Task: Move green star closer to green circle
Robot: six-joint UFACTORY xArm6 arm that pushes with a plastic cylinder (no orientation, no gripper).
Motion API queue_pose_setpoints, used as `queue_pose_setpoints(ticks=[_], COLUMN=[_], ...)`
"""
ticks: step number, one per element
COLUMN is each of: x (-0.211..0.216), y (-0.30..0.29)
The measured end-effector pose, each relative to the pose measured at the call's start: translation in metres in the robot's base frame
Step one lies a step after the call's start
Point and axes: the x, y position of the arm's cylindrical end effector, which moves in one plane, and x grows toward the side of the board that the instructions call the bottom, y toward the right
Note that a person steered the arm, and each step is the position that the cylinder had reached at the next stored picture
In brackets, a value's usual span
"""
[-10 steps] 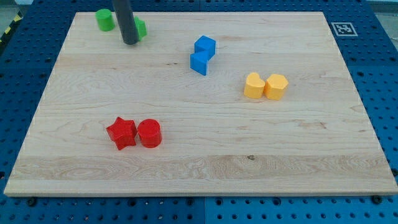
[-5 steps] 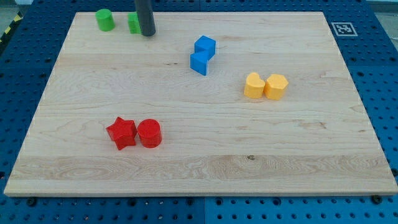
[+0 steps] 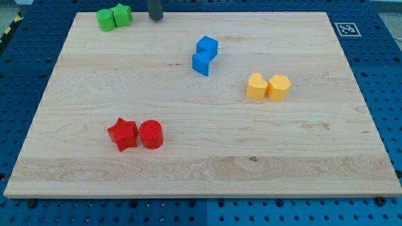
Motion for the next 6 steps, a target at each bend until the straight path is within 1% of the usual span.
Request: queue_pose_setpoints(ticks=[1,2,6], x=[-0.011,-0.012,-0.013], y=[-0.004,-0.009,-0.073])
